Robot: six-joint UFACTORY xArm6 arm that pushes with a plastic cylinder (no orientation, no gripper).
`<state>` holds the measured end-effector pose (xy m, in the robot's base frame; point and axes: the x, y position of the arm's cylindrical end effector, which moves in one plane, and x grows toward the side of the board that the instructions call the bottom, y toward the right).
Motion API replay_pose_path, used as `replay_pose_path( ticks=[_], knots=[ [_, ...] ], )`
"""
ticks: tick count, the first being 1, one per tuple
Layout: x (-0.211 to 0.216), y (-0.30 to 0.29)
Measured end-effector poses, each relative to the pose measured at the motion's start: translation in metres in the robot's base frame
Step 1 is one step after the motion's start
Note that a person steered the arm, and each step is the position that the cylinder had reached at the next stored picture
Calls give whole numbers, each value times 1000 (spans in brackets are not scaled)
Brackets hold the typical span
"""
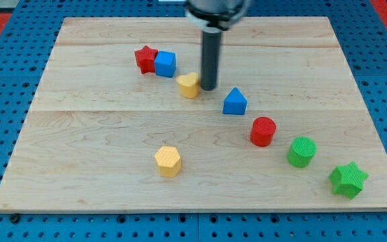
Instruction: Push the blue cube along with the yellow heart slightly down an bit a left
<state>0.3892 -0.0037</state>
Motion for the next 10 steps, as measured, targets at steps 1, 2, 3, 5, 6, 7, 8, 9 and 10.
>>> replay_pose_path(
  ticks=[1,2,3,5,6,7,8,9,10],
  knots=[
    [8,-28],
    [-40,-14],
    [-66,26],
    [-61,-46],
    [7,-46],
    [65,-46],
    [64,-43],
    [51,-76],
    [75,-104]
  ],
)
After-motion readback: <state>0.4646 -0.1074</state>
